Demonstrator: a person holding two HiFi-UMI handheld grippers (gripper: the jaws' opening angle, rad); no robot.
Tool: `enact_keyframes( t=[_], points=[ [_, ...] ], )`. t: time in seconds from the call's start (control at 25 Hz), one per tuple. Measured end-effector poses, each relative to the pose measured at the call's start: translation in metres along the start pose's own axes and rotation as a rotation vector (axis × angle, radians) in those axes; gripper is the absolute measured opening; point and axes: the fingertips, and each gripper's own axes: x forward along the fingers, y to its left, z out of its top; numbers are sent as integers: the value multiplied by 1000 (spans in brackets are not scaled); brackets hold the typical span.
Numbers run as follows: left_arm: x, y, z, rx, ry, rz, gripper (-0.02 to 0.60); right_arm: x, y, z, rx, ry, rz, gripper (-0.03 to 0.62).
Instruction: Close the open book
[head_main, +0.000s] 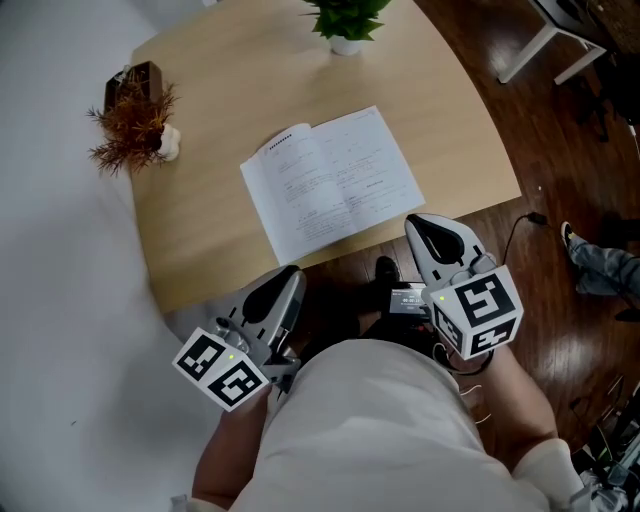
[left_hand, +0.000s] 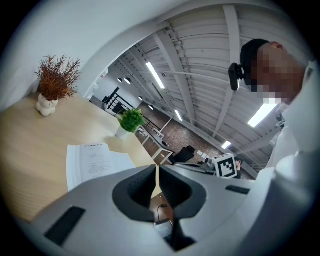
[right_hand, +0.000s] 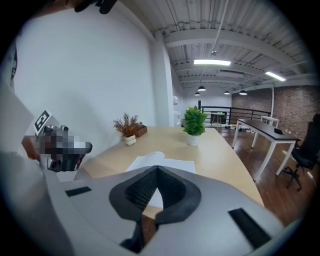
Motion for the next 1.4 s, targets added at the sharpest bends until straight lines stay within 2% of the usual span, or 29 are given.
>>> enact_keyframes(
  t=[0.2, 0.84, 1.12, 1.4],
  points=[
    [-10, -9, 6, 32, 0, -25, -2, -16, 3, 8, 31, -28, -23, 2],
    [-43, -37, 8, 120, 10, -96, -2, -63, 31, 21, 36, -78, -46, 2],
    [-53, -36, 7, 133, 2, -100, -2, -66, 41, 30, 16, -107, -47, 2],
    [-55, -37, -3, 134, 27, -118, -2, -67, 48, 31, 5, -117, -51, 2]
  ],
)
